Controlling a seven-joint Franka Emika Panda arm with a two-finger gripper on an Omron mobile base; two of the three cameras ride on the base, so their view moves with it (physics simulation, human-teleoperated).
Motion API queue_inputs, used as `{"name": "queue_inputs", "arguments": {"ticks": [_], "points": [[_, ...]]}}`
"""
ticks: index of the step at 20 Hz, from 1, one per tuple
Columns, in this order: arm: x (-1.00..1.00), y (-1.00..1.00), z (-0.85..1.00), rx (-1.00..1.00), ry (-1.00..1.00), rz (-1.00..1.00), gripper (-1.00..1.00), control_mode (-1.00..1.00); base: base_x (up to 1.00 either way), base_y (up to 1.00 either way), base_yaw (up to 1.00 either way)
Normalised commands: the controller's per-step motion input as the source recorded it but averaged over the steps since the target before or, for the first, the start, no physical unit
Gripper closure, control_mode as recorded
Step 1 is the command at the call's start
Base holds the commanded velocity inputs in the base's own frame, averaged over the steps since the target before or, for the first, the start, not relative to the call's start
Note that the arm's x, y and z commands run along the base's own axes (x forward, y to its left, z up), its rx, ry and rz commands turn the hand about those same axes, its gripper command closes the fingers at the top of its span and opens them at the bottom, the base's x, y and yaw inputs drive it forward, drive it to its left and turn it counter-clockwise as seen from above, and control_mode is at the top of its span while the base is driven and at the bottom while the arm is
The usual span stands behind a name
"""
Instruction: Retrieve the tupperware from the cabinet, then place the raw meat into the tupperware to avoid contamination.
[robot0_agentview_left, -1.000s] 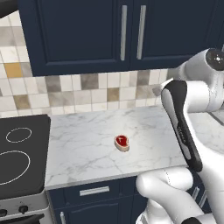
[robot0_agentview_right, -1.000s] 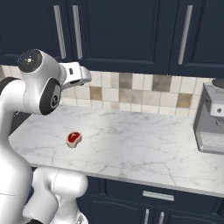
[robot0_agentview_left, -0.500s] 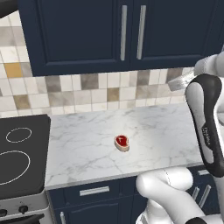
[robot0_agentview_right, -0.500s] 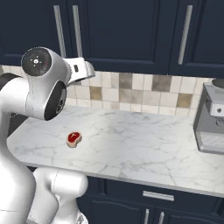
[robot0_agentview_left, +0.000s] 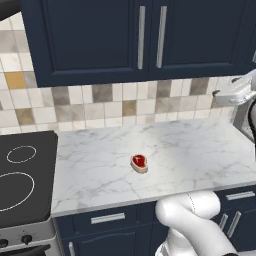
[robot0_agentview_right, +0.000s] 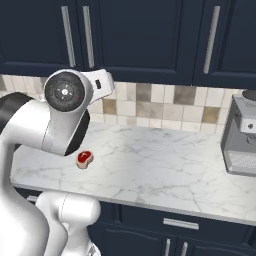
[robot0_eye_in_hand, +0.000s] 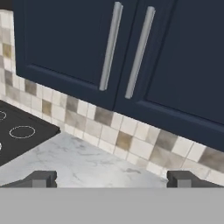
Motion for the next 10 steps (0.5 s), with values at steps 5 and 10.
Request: {"name": "queue_inputs", "arguments": {"ticks": [5,10], "points": [[-0.22,-0.05,0.0,0.0,-0.13,0.11,-1.0,-1.0,0.0,0.0,0.0],[-0.03,0.04,0.0,0.0,-0.01,0.0,-1.0,-1.0,0.0,0.0,0.0]]}}
